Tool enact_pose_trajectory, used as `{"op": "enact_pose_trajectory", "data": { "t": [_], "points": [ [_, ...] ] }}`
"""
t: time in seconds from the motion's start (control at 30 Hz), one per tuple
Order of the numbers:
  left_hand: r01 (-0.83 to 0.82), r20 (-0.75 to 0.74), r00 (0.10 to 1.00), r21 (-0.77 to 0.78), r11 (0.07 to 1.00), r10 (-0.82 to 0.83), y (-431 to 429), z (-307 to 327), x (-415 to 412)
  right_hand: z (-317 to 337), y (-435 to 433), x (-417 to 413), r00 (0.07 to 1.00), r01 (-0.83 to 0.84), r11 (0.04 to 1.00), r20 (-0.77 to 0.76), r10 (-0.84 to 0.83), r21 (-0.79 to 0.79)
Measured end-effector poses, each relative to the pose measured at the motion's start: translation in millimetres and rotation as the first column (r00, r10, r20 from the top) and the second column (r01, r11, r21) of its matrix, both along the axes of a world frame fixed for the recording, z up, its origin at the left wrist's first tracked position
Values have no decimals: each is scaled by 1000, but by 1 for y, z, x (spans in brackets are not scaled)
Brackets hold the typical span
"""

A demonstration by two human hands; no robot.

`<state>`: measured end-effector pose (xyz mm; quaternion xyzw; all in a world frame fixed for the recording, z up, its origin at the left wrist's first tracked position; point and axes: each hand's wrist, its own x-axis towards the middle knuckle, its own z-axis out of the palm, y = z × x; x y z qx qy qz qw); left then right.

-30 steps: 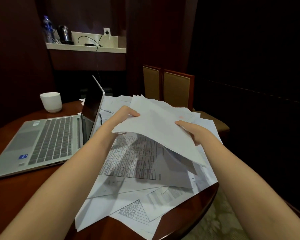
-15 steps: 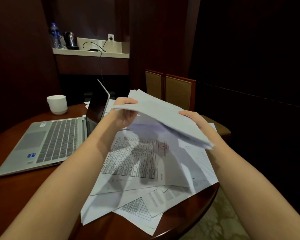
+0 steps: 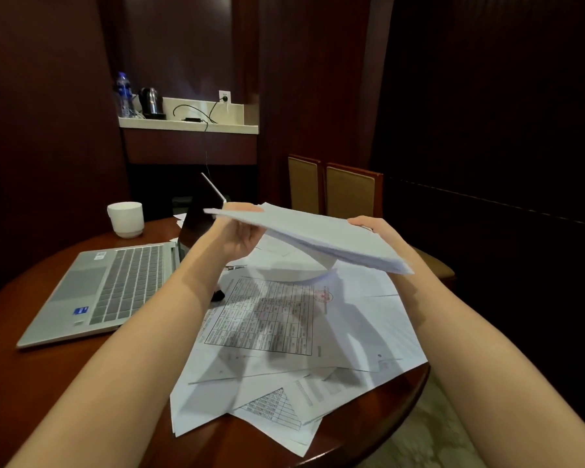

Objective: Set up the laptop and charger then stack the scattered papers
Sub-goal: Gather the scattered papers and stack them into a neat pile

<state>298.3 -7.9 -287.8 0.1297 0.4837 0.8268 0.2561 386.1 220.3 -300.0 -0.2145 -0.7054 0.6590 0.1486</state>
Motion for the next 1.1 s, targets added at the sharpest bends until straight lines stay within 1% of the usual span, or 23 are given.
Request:
{"op": "enact_pose_trajectory", "data": {
  "t": [0.07,0.1,0.17,0.2,0.27,0.3,0.37,0.43,0.5,0.57,0.6,0.67,0.73,0.8,0.93,1.03,1.1],
  "points": [
    [-15,-15,1000,-71,997,14,0,-1,0,1,2,3,1000,7,999,30,-5,-43],
    [-17,-45,999,-124,992,11,0,-3,0,1,4,4,999,0,998,51,3,-67],
    [-18,-127,992,-271,962,-17,1,-5,1,-3,9,5,994,28,993,108,-16,-114],
    [-6,-145,988,-358,934,-49,1,-5,3,-5,10,6,988,55,993,147,-39,-104],
    [57,-126,983,-490,870,-135,0,-6,5,-9,15,7,975,70,997,214,-60,-37],
    [77,-123,978,-528,846,-166,1,-8,3,-11,17,8,970,69,997,233,-64,-15],
    [60,-156,972,-552,831,-174,3,-11,2,-10,18,10,978,79,997,194,-76,-11],
    [7,-229,962,-528,849,-151,6,-14,0,-10,18,11,992,62,998,114,-59,-23],
    [-69,-341,934,-461,885,-104,12,-17,-4,-10,19,9,996,76,997,33,-77,23],
    [-187,-453,892,-363,913,2,18,-18,-3,-8,17,7,988,127,989,-100,-119,78],
    [-239,-492,868,-303,923,63,22,-17,-3,-5,17,6,976,148,986,-176,-132,82],
    [-296,-543,826,-193,936,149,29,-12,-1,1,14,5,943,174,982,-300,-146,70],
    [-327,-565,800,-133,936,200,35,-7,0,6,14,4,916,199,977,-369,-157,80],
    [-354,-578,785,-121,928,224,40,-6,-4,5,15,0,904,225,971,-389,-176,83],
    [-333,-584,792,-170,927,177,48,-15,-7,-12,11,-5,916,221,970,-364,-170,102],
    [-357,-551,807,-170,919,212,51,-16,-7,-14,7,-10,904,234,968,-386,-182,91],
    [-366,-566,795,-157,917,220,52,-10,-9,-8,6,-13,894,236,968,-409,-183,83]
  ]
}}
